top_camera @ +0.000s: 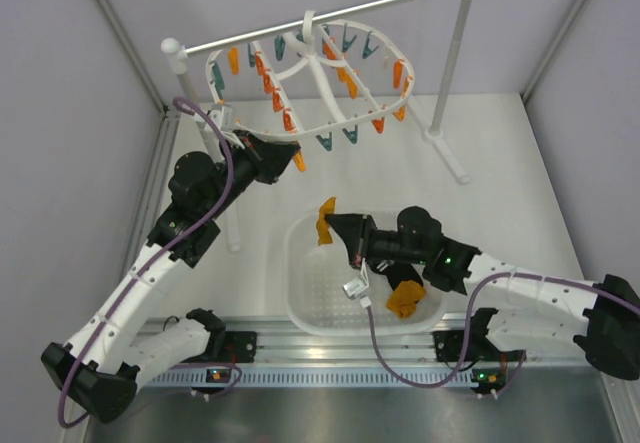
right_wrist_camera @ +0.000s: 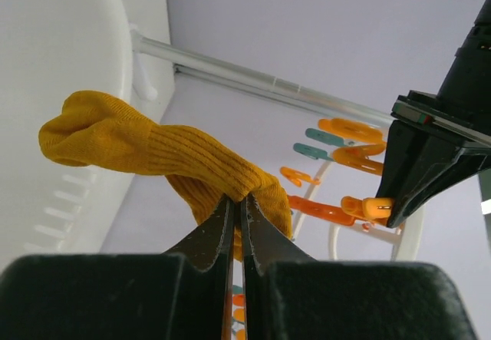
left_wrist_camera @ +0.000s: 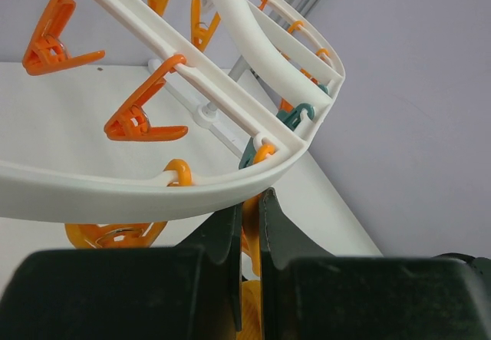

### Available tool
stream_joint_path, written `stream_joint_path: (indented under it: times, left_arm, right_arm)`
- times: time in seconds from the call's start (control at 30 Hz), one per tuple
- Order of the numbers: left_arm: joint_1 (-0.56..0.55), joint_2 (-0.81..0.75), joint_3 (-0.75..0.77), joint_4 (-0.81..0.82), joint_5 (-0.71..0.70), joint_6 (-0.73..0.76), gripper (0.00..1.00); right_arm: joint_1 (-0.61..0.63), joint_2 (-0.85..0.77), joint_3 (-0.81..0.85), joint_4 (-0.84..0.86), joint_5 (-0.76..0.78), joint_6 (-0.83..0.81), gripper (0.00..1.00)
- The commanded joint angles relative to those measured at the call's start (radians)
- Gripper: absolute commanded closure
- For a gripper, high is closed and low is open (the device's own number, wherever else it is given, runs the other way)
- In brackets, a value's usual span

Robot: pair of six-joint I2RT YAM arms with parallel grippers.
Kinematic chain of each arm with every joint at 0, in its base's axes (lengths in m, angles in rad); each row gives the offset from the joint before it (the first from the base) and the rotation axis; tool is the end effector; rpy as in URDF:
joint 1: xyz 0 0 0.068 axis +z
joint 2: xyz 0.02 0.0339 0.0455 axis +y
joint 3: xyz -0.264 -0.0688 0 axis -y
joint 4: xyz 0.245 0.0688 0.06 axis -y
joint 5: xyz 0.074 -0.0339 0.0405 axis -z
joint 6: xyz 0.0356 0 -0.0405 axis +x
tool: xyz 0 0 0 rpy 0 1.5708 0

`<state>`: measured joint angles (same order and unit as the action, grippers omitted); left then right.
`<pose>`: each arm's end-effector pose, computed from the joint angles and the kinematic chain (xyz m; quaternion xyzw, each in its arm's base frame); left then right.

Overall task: Clip the socks to the hanger
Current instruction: Pick up the sock from the bin.

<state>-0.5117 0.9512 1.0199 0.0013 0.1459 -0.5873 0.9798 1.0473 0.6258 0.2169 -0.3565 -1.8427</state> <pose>0.1858 -0.1103 0.4127 0.0276 0.6816 -0.4234 0.5961 0.1241 0.2073 0.2748 -0.7714 0.0108 -0.1349 0.6218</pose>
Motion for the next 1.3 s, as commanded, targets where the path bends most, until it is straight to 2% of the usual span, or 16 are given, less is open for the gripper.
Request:
stream_joint_path:
  times: [0.0,0.33,0.77,0.87,0.9,1.0,1.1,1.17,1.2,1.27]
  left_arm:
    - [-0.005,0.0,-0.006,0.025,0.084,-0.011,1.0]
    - [-0.005,0.007,-0.006,0.008,0.118,-0.008,1.0]
    - [-0.005,0.018,-0.001,-0.044,0.124,0.063,1.0]
    - [-0.005,0.018,0.0,-0.049,0.116,0.07,1.0]
    - [-0.005,0.018,-0.001,-0.05,0.115,0.072,1.0]
    - [-0.005,0.014,0.002,-0.052,0.113,0.07,1.0]
    - [-0.005,0.011,0.003,-0.053,0.112,0.072,1.0]
    - [-0.005,0.009,0.003,-0.055,0.112,0.069,1.0]
    - [-0.005,0.009,0.003,-0.055,0.112,0.067,1.0]
    - [-0.005,0.012,0.005,-0.055,0.106,0.064,1.0]
  right_arm:
    - [0.016,0.049,0.045,0.162,0.004,-0.124,1.0]
    - [0.017,0.161,0.123,0.184,0.028,-0.251,1.0]
    - [0.019,0.215,0.275,-0.074,0.07,-0.392,1.0]
    - [0.025,0.214,0.291,-0.079,0.068,-0.34,1.0]
    - [0.026,0.208,0.288,-0.055,0.067,-0.311,1.0]
    - [0.023,0.171,0.208,0.158,0.042,-0.127,1.0]
    - [0.011,0.114,0.092,0.387,0.019,0.124,1.0]
    - [0.004,0.089,0.016,0.546,-0.004,0.199,1.0]
    - [-0.003,0.077,-0.065,0.725,-0.021,0.229,1.0]
    - [-0.006,0.088,-0.145,0.899,-0.074,0.252,1.0]
